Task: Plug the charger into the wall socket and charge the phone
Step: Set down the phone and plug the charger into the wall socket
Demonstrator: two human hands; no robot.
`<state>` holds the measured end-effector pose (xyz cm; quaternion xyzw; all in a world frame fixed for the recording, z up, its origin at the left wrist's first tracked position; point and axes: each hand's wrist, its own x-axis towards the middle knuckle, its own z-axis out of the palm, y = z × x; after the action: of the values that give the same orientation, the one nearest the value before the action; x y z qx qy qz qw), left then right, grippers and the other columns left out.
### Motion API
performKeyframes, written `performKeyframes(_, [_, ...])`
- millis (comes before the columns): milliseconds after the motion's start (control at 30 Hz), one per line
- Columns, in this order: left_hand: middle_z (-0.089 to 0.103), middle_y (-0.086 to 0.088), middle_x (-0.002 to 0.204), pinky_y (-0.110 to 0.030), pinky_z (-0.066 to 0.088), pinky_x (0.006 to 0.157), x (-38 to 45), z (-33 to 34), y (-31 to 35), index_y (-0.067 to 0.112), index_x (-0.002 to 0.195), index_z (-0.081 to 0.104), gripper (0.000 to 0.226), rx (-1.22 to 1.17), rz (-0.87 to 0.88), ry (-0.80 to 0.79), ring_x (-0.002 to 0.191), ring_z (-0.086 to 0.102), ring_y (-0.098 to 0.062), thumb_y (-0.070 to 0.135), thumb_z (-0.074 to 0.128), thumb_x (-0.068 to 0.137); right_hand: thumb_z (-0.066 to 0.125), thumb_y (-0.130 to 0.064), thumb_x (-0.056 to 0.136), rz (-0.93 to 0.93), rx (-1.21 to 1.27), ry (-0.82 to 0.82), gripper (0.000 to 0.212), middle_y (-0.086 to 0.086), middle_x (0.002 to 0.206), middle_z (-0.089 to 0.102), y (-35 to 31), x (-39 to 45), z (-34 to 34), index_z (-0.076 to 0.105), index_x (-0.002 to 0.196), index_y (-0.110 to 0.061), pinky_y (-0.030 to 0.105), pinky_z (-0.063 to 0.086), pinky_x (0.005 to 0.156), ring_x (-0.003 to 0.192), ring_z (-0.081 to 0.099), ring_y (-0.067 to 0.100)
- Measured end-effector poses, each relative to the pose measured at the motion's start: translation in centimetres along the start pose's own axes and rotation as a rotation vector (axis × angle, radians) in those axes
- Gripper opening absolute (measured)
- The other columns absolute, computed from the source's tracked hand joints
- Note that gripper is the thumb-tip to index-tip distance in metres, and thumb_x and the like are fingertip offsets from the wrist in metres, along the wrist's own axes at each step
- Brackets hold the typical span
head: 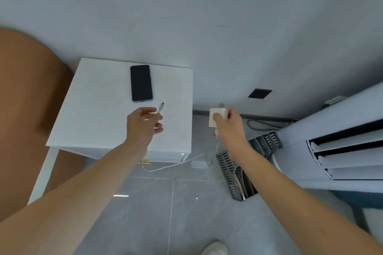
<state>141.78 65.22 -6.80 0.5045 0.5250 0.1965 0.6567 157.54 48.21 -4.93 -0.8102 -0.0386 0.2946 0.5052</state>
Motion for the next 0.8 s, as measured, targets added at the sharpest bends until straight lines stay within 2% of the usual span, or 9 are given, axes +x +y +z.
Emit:
performKeyframes(67, [0.072,-0.018,0.089,-0.031,0.063,0.060,1.3,-0.3,-0.9,0.000,0.106,0.071,0.013,0.048,0.050,0.013,0.059,0.062,-0.022,0.003,0.068,0.093,0.058,-0.020,0.102,-0.022,-0.040,0.065,0.021,0.006,0.116,0.064,1.4,1.7,-0.8,0.048,0.119,-0.014,0.025,0.055,0.053,0.083,0.077,0.016])
performKeyframes(200, [0.072,-0.015,0.087,-0.032,0.063,0.059,3.4,0.8,-3.1,0.001,0.105,0.072,0.013,0.117,0.141,-0.003,0.054,0.064,-0.020,0.009,0.068,0.096,0.062,-0.029,0.102,-0.067,-0.107,0.173,0.026,0.007,0.108,0.064,4.7,5.7,-2.5,0.046,0.118,-0.015,0.023,0.051,0.041,0.069,0.072,0.013])
performKeyframes(333, [0.072,-0.012,0.084,-0.034,0.063,0.057,5.5,3.3,-4.6,0.003,0.104,0.073,0.013,0.204,0.289,-0.034,0.050,0.065,-0.017,0.013,0.068,0.097,0.064,-0.026,0.100,-0.080,-0.161,0.265,0.030,0.013,0.108,0.061,8.3,10.8,-4.5,0.043,0.119,-0.014,0.034,0.056,0.057,0.081,0.065,0.022])
performKeyframes(433, [0.072,-0.011,0.082,-0.035,0.061,0.054,7.2,5.8,-5.2,0.009,0.102,0.073,0.009,0.226,0.390,-0.093,0.046,0.063,-0.017,0.015,0.069,0.097,0.064,-0.015,0.098,-0.072,-0.206,0.321,0.031,0.015,0.111,0.058,10.7,15.3,-6.7,0.043,0.121,-0.010,0.034,0.053,0.059,0.085,0.060,0.023])
performKeyframes(500, [0.072,-0.013,0.079,-0.034,0.057,0.049,8.2,8.1,-5.6,0.011,0.097,0.074,0.007,0.230,0.461,-0.154,0.044,0.061,-0.021,0.016,0.070,0.096,0.064,-0.013,0.096,-0.064,-0.223,0.346,0.034,0.015,0.113,0.058,12.2,18.5,-8.2,0.045,0.125,-0.009,0.038,0.055,0.067,0.090,0.060,0.027])
performKeyframes(667, [0.072,-0.012,0.076,-0.028,0.049,0.039,11.0,14.7,-5.6,0.010,0.092,0.074,0.010,0.277,0.617,-0.235,0.043,0.060,-0.021,0.019,0.071,0.095,0.068,-0.023,0.093,-0.112,-0.253,0.435,0.039,0.020,0.111,0.068,14.8,25.8,-11.1,0.053,0.126,-0.008,0.055,0.065,0.079,0.094,0.071,0.036])
performKeyframes(800, [0.075,-0.008,0.071,-0.028,0.052,0.045,13.0,18.4,-5.4,0.011,0.091,0.076,0.009,0.328,0.715,-0.322,0.048,0.062,-0.021,0.018,0.073,0.094,0.068,-0.031,0.093,-0.176,-0.301,0.461,0.033,0.016,0.110,0.067,17.1,31.2,-12.3,0.052,0.116,-0.015,0.055,0.066,0.075,0.090,0.073,0.036])
